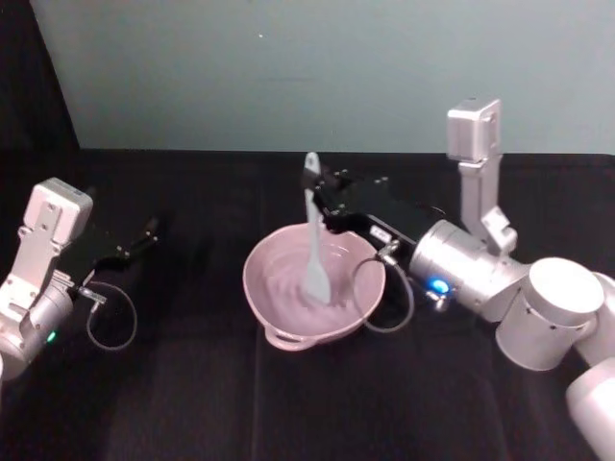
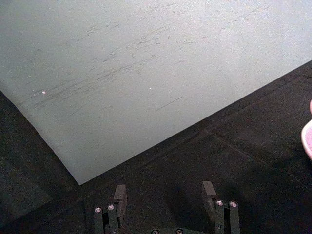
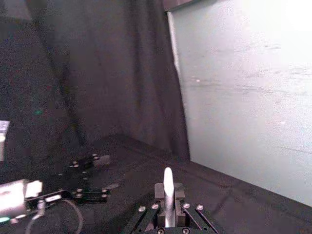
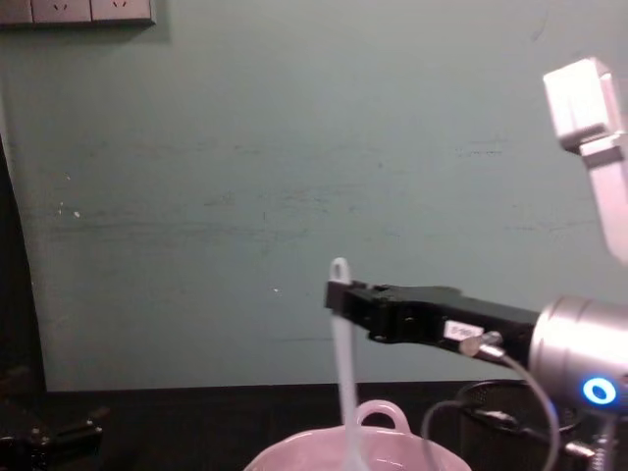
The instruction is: Use the one hand to pick up the spoon and stir the clear water in the bowl.
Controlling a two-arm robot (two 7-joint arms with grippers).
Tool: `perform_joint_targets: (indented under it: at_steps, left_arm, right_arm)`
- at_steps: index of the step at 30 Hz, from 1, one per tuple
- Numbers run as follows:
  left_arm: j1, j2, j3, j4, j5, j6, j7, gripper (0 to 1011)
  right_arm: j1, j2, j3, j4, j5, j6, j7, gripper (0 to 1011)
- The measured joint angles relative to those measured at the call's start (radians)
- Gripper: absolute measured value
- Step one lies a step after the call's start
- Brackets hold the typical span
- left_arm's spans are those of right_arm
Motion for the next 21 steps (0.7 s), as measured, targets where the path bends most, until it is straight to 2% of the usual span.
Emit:
perform_joint_targets:
  at_steps: [7, 12, 18, 21]
  left_arm:
    - [0.0, 0.0, 0.0, 0.0, 0.0, 0.0, 0.0, 1011]
    - [0.0, 0.0, 0.0, 0.0, 0.0, 0.0, 0.0, 1011]
    - [0.0, 0.0, 0.0, 0.0, 0.0, 0.0, 0.0, 1011]
    - [0.0, 0.0, 0.0, 0.0, 0.0, 0.0, 0.0, 1011]
  right_arm:
    - [0.036, -0.041, -0.047, 0.036, -0.006, 0.0, 0.025, 114]
    - [0.089, -0.084, -0.067, 0.109, -0.012, -0.014, 0.037, 114]
    - [0.142, -0.121, -0.073, 0.193, -0.017, -0.028, 0.042, 114]
    - [0.162, -0.13, -0.063, 0.232, -0.017, -0.035, 0.041, 114]
